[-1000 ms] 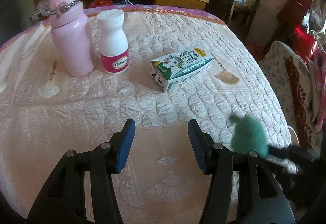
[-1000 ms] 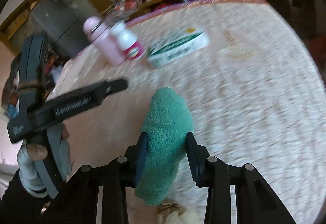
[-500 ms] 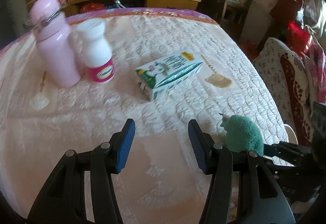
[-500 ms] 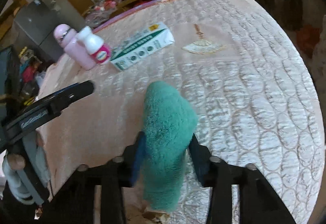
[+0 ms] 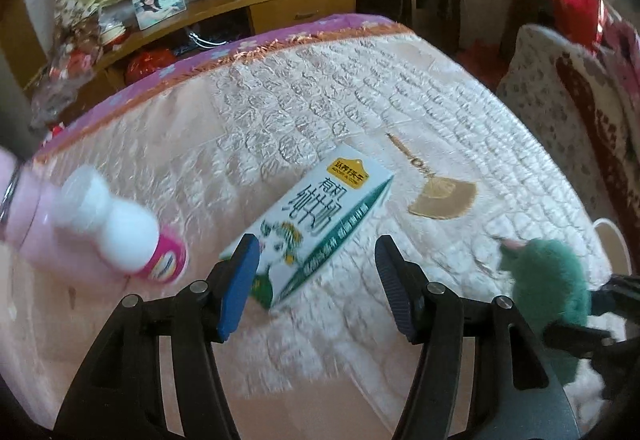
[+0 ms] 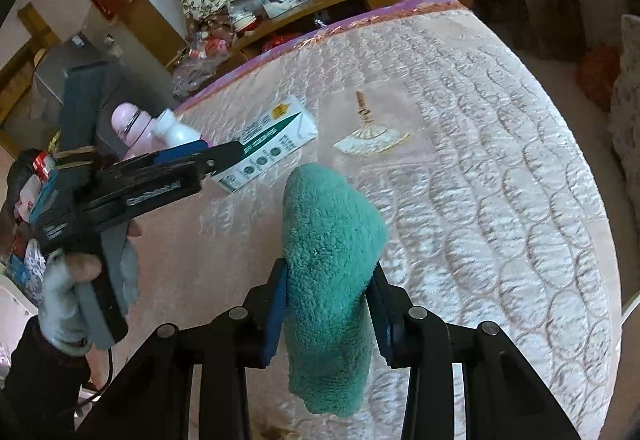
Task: Collect trash
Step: 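Close left gripper on the white-green milk carton while right gripper holds towel, then carry the milk carton and green towel in both grippers over the bucket, then open left gripper dropping carton into bucket while right gripper drops towel, then move both open tools from the bucket back over the bed, then close left gripper on white sponge while right gripper grasps crumpled beige paper, then carry the white sponge and crumpled paper in both grippers over the bucket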
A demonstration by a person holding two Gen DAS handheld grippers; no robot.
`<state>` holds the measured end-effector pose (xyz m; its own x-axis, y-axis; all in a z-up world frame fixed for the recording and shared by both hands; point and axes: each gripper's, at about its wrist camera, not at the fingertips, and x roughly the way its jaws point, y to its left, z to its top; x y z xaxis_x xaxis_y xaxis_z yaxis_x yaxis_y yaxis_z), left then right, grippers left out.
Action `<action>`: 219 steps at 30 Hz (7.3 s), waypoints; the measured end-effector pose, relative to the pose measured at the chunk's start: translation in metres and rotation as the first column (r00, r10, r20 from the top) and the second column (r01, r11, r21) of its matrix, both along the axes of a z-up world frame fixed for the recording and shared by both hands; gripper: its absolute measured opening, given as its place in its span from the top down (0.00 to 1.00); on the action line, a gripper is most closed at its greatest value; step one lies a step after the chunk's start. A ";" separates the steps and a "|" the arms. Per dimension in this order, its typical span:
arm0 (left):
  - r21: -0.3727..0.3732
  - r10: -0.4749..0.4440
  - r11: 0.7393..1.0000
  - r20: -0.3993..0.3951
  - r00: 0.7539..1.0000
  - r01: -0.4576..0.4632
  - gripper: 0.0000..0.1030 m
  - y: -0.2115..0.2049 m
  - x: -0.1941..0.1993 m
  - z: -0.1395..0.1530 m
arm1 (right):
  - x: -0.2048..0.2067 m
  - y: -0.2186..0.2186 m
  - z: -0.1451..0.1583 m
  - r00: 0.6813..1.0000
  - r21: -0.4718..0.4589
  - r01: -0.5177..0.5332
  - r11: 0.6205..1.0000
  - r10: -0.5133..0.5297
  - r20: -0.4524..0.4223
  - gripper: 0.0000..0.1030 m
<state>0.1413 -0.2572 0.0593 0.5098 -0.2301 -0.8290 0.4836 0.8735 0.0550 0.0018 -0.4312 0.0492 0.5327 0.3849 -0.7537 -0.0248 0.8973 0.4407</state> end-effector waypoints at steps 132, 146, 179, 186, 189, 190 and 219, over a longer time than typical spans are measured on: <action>-0.250 -0.285 0.934 -0.090 0.954 0.256 0.44 -0.151 -0.298 0.036 | -0.229 -0.168 0.020 0.931 -0.145 0.356 0.923 -0.364 -0.035 0.39; -0.152 -0.103 0.985 -0.108 0.989 0.086 0.44 0.003 -0.300 0.032 | -0.184 -0.057 0.025 0.992 -0.118 0.113 0.987 -0.118 -0.037 0.37; -0.178 -0.133 0.979 -0.185 0.974 0.100 0.58 0.079 -0.269 -0.023 | -0.116 0.086 -0.015 0.991 -0.153 -0.121 0.981 0.112 -0.070 0.65; -0.203 -0.120 0.975 -0.138 0.983 0.091 0.59 0.062 -0.278 0.002 | -0.143 0.062 0.016 0.995 -0.154 -0.094 0.984 0.096 0.004 0.65; -0.204 -0.133 0.973 -0.119 0.984 0.107 0.59 0.047 -0.282 0.009 | -0.154 0.045 0.027 0.997 -0.162 -0.069 0.984 0.072 0.018 0.65; -0.201 -0.133 0.974 -0.111 0.985 0.109 0.59 0.040 -0.284 0.011 | -0.158 0.037 0.030 0.998 -0.164 -0.054 0.985 0.058 0.023 0.65; -0.191 -0.321 0.931 -0.027 0.947 0.310 0.59 -0.150 -0.307 0.033 | -0.255 -0.143 0.044 0.953 -0.178 0.303 0.936 -0.298 0.052 0.65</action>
